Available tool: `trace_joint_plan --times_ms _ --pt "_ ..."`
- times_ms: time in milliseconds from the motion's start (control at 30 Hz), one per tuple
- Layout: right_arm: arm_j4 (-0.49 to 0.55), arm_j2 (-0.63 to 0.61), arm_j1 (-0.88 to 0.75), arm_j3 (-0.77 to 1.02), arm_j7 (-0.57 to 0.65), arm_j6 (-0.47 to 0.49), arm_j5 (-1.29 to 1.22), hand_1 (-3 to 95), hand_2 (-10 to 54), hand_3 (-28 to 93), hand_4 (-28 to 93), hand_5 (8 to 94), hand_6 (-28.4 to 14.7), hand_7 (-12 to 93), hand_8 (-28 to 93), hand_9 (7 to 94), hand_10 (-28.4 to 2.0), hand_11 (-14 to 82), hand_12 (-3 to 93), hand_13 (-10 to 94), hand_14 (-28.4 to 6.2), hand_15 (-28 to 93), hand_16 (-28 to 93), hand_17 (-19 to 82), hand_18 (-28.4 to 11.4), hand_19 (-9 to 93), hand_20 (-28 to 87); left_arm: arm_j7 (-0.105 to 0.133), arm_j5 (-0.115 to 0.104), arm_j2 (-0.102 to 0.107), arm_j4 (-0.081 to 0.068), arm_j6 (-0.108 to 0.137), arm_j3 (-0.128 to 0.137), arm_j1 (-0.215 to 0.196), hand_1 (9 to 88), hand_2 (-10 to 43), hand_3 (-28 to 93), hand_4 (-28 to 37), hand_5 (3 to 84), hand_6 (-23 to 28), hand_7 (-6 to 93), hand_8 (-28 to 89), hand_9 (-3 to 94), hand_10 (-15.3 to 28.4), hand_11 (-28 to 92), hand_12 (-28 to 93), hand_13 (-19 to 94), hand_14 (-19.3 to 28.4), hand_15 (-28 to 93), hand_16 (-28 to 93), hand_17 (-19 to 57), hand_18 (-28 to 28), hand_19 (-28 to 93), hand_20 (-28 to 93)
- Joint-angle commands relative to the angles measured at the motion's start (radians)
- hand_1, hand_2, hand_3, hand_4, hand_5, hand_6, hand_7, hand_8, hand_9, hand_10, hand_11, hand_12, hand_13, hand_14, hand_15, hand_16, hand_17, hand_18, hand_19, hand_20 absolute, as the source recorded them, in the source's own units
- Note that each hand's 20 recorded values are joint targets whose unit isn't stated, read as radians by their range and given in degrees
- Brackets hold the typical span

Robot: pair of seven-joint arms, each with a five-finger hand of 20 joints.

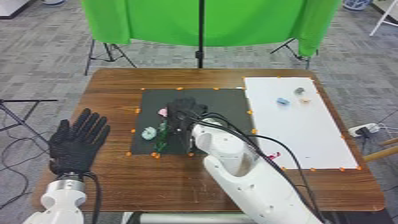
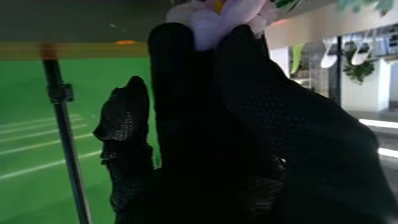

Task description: Arrange flowers

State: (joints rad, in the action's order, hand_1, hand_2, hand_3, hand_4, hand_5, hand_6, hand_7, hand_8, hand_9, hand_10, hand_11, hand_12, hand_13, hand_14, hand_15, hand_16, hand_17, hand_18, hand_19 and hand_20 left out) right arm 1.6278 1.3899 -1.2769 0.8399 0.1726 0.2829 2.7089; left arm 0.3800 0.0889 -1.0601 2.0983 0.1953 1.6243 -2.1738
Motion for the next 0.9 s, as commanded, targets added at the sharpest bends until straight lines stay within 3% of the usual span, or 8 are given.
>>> trace_joint_plan --times_ms 33,200,300,467,633,667,767,900 --pt "0.036 -0.013 -0.017 -0.014 0.035 0.031 -0.005 59.6 -9.5 72 -28 71.6 -0.3 32 -6 61.6 -14.4 15.7 15.3 56 -9.5 54 34 31 -22.1 90 39 -0.003 -0.008 -0.002 -0.001 0.017 -0.005 -0.009 25.7 18.1 76 -28.3 47.1 10.2 14.1 -9 38.0 15.9 21 9 28 16.4 35 -8 -7.7 13.6 35 12" --pt "0.038 -0.011 -0.019 -0.009 0.032 0.025 -0.01 54.1 -9.5 78 -28 68.8 0.4 24 -9 56.5 -15.5 14.0 14.5 53 -12.0 60 29 30 -22.4 90 39 -0.001 -0.01 -0.003 0.001 0.023 -0.004 -0.012 25.7 18.2 76 -28.3 47.2 10.3 14.2 -9 38.1 15.7 21 9 28 16.4 35 -8 -7.8 13.6 35 12" --pt "0.035 -0.008 -0.02 -0.004 0.035 0.023 -0.014 52.3 -9.5 81 -28 66.8 0.0 24 -16 55.1 -15.8 13.8 14.5 51 -12.8 62 26 30 -22.7 90 39 -0.001 -0.01 -0.006 0.0 0.024 -0.005 -0.01 25.8 18.2 76 -28.3 47.2 10.3 14.2 -9 38.1 15.9 21 9 28 16.5 36 -8 -7.8 13.6 35 12" --pt "0.083 -0.023 -0.031 0.022 0.066 0.022 -0.067 50.0 -9.5 83 -28 64.9 -0.6 24 -16 53.8 -16.1 13.9 14.5 50 -13.6 63 23 30 -22.9 90 39 -0.006 -0.008 -0.016 0.001 0.018 0.0 -0.016 25.7 18.1 76 -28.3 47.3 10.3 14.3 -9 38.1 15.9 21 9 28 16.4 36 -8 -7.8 13.6 36 12" --pt "0.168 -0.101 -0.064 0.111 0.096 -0.13 -0.121 47.0 -9.5 85 -28 64.0 -1.1 26 -16 54.2 -16.6 14.8 14.8 50 -14.2 66 18 30 -23.0 91 39 -0.005 -0.004 -0.03 0.007 0.015 0.013 -0.035 25.7 18.1 76 -28.3 47.2 10.3 14.3 -10 38.1 15.9 21 9 28 16.4 36 -8 -7.8 13.6 36 12" --pt "0.191 -0.131 -0.079 0.124 0.129 -0.168 -0.122 46.8 -9.5 84 -28 64.0 -1.2 26 -17 56.0 -16.2 16.1 15.1 51 -14.1 67 18 30 -22.9 91 39 0.005 -0.007 -0.028 0.024 0.009 0.022 -0.064 25.7 18.1 76 -28.3 47.2 10.3 14.3 -10 38.1 15.9 21 9 28 16.4 36 -8 -7.8 13.6 36 12" --pt "0.136 -0.158 -0.064 0.208 0.181 -0.17 -0.105 46.4 -9.5 83 -28 64.3 -1.3 25 -17 60.7 -15.7 19.1 15.8 53 -14.4 69 19 30 -23.0 91 39 0.011 -0.001 -0.032 0.021 0.011 0.025 -0.062 25.7 18.1 76 -28.3 47.2 10.3 14.2 -9 38.1 15.9 21 9 28 16.4 36 -8 -7.8 13.6 36 12" --pt "0.064 -0.152 -0.042 0.305 0.288 -0.085 -0.11 44.3 -9.5 84 -28 59.8 -3.0 20 -15 55.2 -17.4 17.1 15.0 45 -15.8 58 14 28 -23.6 88 38 0.011 -0.003 -0.033 0.018 0.022 0.028 -0.065 25.7 18.0 76 -28.3 47.2 10.3 14.2 -9 38.2 16.0 21 9 28 16.4 36 -8 -7.7 13.6 36 12"
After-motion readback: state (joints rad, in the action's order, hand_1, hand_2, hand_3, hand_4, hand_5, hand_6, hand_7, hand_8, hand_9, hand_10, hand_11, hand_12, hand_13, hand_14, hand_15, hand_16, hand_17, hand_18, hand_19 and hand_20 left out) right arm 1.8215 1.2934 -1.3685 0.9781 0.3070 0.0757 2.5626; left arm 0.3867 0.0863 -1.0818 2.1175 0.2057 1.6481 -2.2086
